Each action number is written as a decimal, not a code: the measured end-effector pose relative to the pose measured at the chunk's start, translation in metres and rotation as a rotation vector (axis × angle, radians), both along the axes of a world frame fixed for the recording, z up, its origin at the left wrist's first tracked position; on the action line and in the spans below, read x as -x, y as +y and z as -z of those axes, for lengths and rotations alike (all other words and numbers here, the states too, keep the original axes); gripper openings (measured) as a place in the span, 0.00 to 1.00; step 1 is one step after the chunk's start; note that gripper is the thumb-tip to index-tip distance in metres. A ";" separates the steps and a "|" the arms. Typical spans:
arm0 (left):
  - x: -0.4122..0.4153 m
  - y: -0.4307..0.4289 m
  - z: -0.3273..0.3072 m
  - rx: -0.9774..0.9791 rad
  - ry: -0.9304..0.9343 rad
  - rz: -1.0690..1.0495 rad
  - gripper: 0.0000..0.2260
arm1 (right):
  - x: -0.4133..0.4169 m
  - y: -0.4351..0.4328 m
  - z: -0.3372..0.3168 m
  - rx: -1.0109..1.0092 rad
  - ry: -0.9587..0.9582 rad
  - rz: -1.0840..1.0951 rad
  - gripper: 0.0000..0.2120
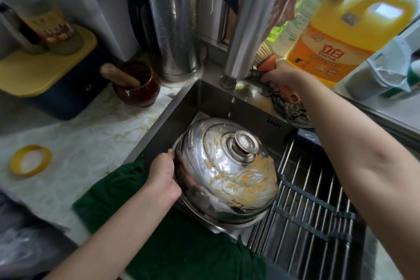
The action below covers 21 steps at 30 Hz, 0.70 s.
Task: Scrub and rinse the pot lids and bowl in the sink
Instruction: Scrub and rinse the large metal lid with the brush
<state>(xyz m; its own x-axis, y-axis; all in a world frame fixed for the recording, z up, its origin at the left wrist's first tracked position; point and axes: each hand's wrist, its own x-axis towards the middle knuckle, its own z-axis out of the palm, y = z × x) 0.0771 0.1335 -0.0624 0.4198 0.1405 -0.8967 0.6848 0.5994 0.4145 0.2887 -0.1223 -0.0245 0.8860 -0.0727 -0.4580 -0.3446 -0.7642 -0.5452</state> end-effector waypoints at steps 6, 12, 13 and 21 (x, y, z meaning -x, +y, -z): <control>-0.002 -0.004 -0.004 0.004 -0.001 0.015 0.17 | -0.001 -0.003 -0.002 -0.037 -0.002 -0.030 0.11; -0.004 -0.007 -0.004 0.000 -0.004 0.022 0.17 | -0.002 -0.006 -0.002 -0.037 0.009 -0.044 0.11; -0.004 -0.007 -0.005 0.002 -0.003 0.027 0.17 | -0.002 -0.006 -0.002 -0.034 0.008 -0.049 0.12; -0.005 -0.011 -0.004 0.017 0.006 0.038 0.15 | -0.004 -0.007 0.000 -0.044 0.004 -0.061 0.13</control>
